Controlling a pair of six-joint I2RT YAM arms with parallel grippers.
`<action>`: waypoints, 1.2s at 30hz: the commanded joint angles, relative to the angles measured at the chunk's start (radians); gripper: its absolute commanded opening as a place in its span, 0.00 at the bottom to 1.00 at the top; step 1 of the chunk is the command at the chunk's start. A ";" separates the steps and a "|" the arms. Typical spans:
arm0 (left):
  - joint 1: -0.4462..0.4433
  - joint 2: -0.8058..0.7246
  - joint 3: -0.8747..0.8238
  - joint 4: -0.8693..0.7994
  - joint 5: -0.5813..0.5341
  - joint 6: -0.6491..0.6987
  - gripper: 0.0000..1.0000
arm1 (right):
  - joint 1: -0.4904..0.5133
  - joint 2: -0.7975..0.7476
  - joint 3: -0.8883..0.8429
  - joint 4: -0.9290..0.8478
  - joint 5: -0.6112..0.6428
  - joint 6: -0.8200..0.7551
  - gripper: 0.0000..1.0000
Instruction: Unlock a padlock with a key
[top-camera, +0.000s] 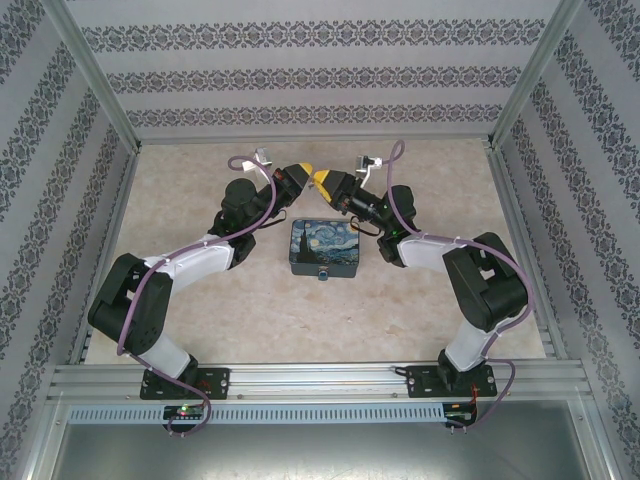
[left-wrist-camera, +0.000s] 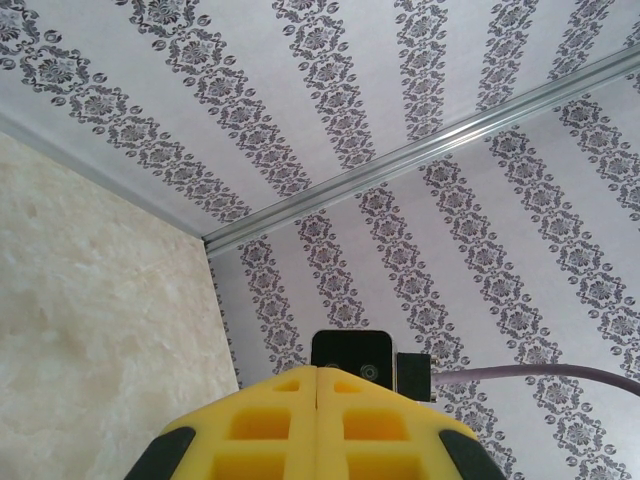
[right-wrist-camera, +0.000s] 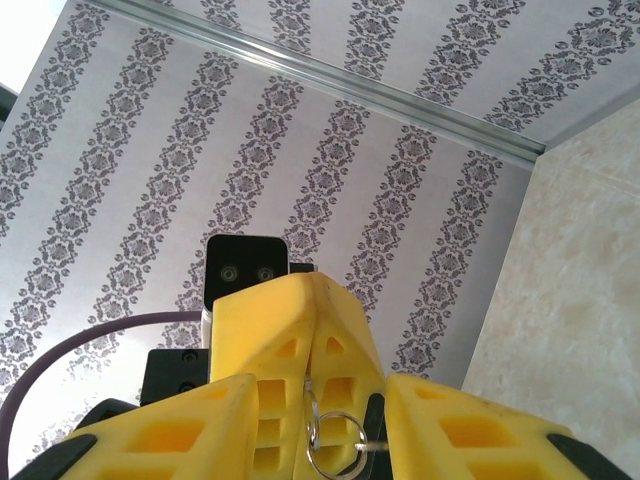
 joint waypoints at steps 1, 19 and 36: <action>-0.008 -0.027 0.001 0.051 -0.009 0.011 0.00 | 0.014 0.014 0.033 0.066 0.009 -0.001 0.37; -0.009 -0.030 0.002 0.034 -0.011 0.024 0.00 | 0.027 0.047 0.039 0.079 0.002 0.016 0.23; -0.019 -0.035 -0.012 0.039 -0.021 0.030 0.00 | 0.033 0.073 0.067 0.086 0.005 0.033 0.00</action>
